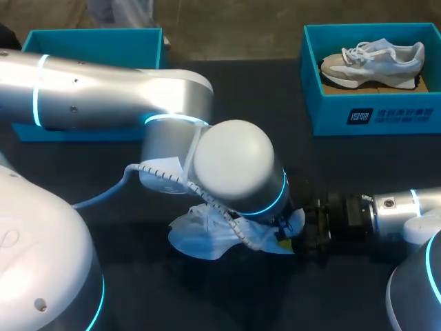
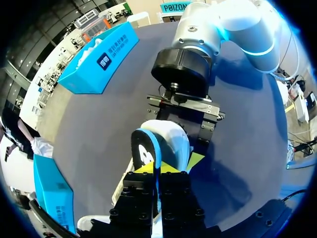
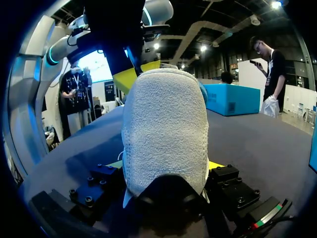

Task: Take the shoe out of the shoebox, open the shoe tongue, remove and reinsert the insole, then place the shoe into the shoebox

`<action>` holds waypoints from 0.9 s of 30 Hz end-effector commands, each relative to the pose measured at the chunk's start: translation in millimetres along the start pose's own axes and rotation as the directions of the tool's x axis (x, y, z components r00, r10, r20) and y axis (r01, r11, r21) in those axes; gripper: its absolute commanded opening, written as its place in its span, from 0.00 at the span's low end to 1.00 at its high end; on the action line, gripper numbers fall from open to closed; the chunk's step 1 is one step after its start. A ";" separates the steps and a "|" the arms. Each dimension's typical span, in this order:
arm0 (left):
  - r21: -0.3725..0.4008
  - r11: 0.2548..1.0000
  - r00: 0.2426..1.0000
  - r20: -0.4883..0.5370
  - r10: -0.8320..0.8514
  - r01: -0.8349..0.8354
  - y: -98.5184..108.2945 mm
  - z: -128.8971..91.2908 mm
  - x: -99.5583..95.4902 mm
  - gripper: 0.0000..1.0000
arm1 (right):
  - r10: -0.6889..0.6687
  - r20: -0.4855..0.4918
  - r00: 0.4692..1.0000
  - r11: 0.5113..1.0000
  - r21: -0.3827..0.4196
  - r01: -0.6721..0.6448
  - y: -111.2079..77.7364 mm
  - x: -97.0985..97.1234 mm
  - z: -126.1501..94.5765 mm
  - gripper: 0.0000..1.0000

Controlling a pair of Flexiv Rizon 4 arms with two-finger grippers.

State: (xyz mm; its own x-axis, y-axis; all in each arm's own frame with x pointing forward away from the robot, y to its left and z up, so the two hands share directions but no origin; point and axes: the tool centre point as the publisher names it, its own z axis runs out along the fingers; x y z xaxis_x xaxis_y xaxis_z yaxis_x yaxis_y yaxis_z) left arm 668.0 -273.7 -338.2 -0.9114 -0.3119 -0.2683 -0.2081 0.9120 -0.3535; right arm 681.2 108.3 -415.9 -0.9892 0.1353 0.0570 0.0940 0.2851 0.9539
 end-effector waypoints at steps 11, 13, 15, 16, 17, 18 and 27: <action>0.042 0.999 0.999 -0.044 0.008 -0.006 -18.4 -11.3 -14.0 0.00 | 0.000 0.002 1.000 1.000 0.002 0.000 0.5 1.4 0.9 0.00; 0.046 0.999 0.998 -0.055 0.006 -0.004 -23.4 -10.7 -15.4 0.00 | 0.000 0.002 1.000 1.000 0.002 0.000 0.5 1.4 0.9 0.00; 0.051 0.999 0.998 -0.058 0.004 -0.001 -26.3 -11.3 -15.8 0.00 | 0.000 0.002 1.000 1.000 0.002 0.000 0.5 1.4 0.9 0.00; 0.051 0.999 0.998 -0.058 0.004 -0.001 -26.9 -11.4 -15.7 0.00 | 0.000 0.002 1.000 1.000 0.002 0.000 0.5 1.4 0.9 0.00; 0.050 0.999 0.999 -0.052 0.005 -0.002 -27.9 -11.3 -15.1 0.00 | 0.000 0.002 1.000 1.000 0.002 0.000 0.5 1.4 0.9 0.00; 0.046 0.999 0.999 -0.045 0.006 -0.004 -28.9 -10.0 -14.4 0.00 | 0.000 0.002 1.000 1.000 0.002 0.000 0.5 1.4 0.9 0.00; 0.032 0.999 0.999 -0.034 0.007 -0.006 -22.4 -5.5 -7.8 0.40 | 0.000 0.002 1.000 1.000 0.002 0.000 0.5 1.4 0.9 0.00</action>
State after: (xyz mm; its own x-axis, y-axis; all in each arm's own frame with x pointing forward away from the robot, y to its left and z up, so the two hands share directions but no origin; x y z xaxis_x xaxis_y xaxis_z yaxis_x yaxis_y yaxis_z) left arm 681.8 -288.9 -320.4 -0.9277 -0.2916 -0.2331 -0.1894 0.9058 -0.3790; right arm 681.2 108.4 -415.9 -0.9892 0.1352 0.0570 0.0940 0.2850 0.9539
